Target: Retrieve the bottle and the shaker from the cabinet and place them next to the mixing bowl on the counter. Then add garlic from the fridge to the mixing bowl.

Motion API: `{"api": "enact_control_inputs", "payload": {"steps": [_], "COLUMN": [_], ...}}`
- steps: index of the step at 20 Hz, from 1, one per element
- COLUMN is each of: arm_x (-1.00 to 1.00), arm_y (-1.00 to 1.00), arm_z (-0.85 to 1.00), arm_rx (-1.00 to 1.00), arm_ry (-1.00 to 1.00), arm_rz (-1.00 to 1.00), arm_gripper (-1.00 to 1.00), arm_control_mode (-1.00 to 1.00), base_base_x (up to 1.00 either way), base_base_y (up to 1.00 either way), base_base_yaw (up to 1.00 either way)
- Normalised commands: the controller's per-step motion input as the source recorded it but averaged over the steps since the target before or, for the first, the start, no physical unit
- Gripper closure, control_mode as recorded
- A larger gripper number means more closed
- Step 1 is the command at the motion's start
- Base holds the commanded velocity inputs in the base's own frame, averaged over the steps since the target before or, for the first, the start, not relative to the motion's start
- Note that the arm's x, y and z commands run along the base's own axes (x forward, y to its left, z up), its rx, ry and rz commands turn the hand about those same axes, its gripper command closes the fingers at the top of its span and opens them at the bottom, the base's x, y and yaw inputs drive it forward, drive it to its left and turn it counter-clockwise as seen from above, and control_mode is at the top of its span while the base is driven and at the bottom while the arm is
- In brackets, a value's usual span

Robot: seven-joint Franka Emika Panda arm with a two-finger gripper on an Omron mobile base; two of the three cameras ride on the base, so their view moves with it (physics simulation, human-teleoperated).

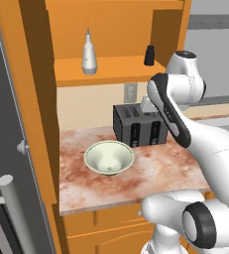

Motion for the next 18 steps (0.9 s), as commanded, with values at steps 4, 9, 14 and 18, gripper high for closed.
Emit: {"api": "enact_control_inputs", "payload": {"steps": [4,9,14,18], "arm_x": [-0.09,-0.36,-0.01,-0.09], "arm_y": [0.03,0.21,0.30,0.45], "arm_z": [0.00,0.00,0.04,0.13], "arm_rx": [0.00,0.00,0.00,0.00], "arm_ry": [0.01,-0.20,-0.11,-0.23], "arm_rz": [0.01,0.03,0.00,0.00], "arm_gripper": [-1.00,-1.00,-1.00,-1.00], "arm_control_mode": [-1.00,-1.00,-1.00,-1.00], "base_base_x": [0.00,0.00,0.00,0.00], "base_base_y": [0.00,0.00,0.00,0.00], "base_base_yaw": [0.00,0.00,0.00,0.00]}}
